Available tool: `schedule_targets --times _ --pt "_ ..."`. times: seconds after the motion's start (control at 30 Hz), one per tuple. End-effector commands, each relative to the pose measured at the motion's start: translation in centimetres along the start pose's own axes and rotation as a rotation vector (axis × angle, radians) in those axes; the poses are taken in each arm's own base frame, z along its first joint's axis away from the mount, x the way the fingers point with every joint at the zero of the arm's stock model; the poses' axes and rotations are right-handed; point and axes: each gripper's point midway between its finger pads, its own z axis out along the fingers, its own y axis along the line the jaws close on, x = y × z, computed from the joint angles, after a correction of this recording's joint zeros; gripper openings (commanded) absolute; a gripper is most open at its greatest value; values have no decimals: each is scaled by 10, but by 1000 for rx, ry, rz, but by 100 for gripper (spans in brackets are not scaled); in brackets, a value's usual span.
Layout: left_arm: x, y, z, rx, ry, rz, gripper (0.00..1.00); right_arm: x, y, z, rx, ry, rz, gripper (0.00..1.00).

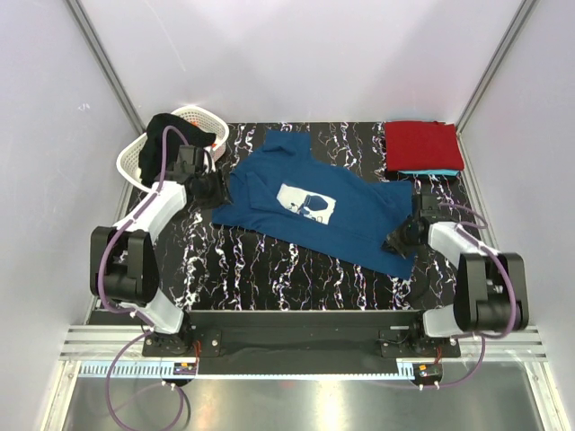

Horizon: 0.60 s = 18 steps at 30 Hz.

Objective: Fold and stack the t-shirts
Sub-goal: Fold the tshirt

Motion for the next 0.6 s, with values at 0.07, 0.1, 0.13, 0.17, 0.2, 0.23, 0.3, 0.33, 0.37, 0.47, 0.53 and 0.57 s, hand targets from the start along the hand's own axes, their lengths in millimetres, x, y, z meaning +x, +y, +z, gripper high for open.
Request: schedule_targets --times 0.07,0.1,0.13,0.17,0.2,0.23,0.3,0.33,0.37,0.47,0.53,0.57 --pt "-23 1 -29 -57 -166 -7 49 4 -29 7 130 53 -51 16" --pt "-18 4 -29 -68 -165 1 50 0 -36 6 162 36 -48 17" --pt "-15 1 -33 -66 -176 6 51 -3 -40 4 186 17 -56 19" --pt "-11 0 -31 -60 -177 -12 51 -10 -47 2 230 -14 -71 21" --pt "5 6 -24 -61 -148 -30 51 -12 -50 1 245 -19 -75 23" --pt "2 3 -26 -40 -185 -43 51 -16 -57 0 277 -36 -81 24" --pt "23 7 -16 -26 -159 -106 51 -17 -71 0 330 -30 -89 25" --pt "21 3 -14 -1 -189 -130 50 -16 -74 1 324 -15 -60 25" --pt "27 2 -9 8 -186 -198 50 -15 -75 2 320 -9 -48 25" --pt "50 -1 7 13 -168 -207 50 -24 -78 -4 333 -22 -21 25" --pt "55 -12 9 34 -180 -188 50 -31 -79 -11 355 -40 -21 25" --pt "56 -12 11 28 -189 -187 50 -40 -79 -23 380 -77 -36 25"
